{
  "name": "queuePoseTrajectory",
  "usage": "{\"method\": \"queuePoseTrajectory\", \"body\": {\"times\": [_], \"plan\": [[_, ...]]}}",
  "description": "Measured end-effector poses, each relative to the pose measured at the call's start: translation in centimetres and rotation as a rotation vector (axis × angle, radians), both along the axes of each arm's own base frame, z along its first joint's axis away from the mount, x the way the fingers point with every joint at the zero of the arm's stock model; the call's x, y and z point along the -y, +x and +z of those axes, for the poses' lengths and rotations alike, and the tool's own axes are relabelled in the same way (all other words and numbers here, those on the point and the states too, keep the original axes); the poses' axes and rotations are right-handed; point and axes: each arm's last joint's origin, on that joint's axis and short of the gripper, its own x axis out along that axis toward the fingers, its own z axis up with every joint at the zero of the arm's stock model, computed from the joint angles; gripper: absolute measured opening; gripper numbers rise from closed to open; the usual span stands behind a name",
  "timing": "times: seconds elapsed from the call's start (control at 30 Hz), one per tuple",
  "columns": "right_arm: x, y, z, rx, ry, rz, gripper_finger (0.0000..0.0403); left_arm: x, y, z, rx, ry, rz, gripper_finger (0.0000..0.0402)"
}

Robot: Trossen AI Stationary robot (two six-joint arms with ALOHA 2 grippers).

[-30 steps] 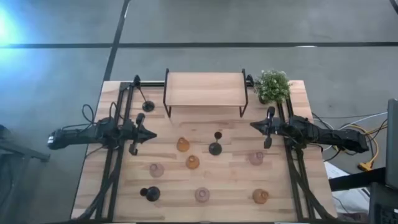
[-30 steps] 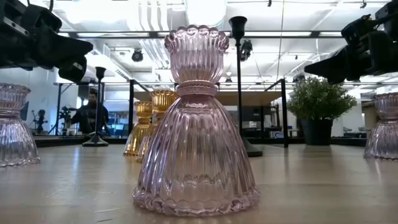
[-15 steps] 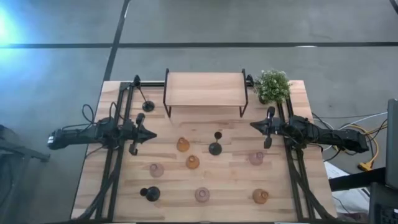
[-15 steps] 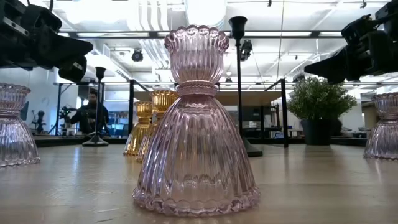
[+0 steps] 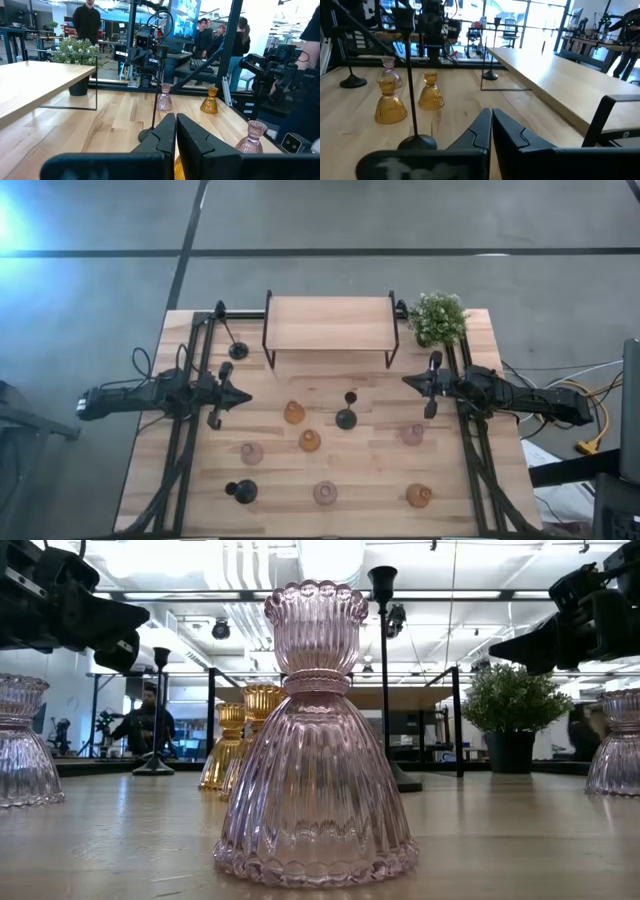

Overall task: Pick & Place candle stick holders
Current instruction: Put the middle right black candle holder on the shelf

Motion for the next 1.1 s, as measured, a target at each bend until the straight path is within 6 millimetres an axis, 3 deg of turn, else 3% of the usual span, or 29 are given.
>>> {"method": "queuePoseTrajectory", "body": {"times": [0.1, 0.17, 0.27, 0.37, 0.5, 0.7, 0.8, 0.97, 1.1], "plan": [[0.0, 0.0, 0.5, 0.058, 0.037, -0.003, 0.0008, 0.0, 0.0, 0.0, 0.0, 0.0, 0.0, 0.0019], [0.1, 0.0, 1.8, 0.195, 0.033, -0.03, 0.0008, 0.0, 0.0, 0.0, 0.0, 0.0, 0.0, 0.0019], [0.2, -1.1, 5.0, 0.564, 0.079, -0.073, 0.0008, 0.0, 0.0, 0.0, 0.0, 0.0, 0.0, 0.0019], [0.5, -3.0, 8.0, 0.921, 0.186, -0.241, 0.0008, 0.0, 0.0, 0.0, 0.001, 0.0, 0.0, 0.0019], [0.4, -4.7, 13.2, 1.077, 0.132, -0.27, 0.0008, 0.0, 0.0, 0.0, 0.003, 0.0, 0.0, 0.0019], [-0.1, -3.4, 21.9, 0.832, -0.177, -0.171, 0.0008, 0.0, 0.0, 0.0, 0.003, 0.0, 0.0, 0.0019], [0.0, -1.9, 25.1, 0.676, -0.198, -0.143, 0.0009, 0.0, 0.0, 0.0, 0.003, 0.0, 0.0, 0.0019], [0.4, 1.1, 28.2, 0.384, -0.101, -0.104, 0.0008, 0.0, 0.0, 0.0, 0.003, 0.0, 0.0, 0.0019], [0.4, 3.2, 28.9, 0.151, 0.017, 0.02, 0.0008, 0.0, 0.0, 0.0, 0.004, 0.0, 0.0, 0.0019]]}}
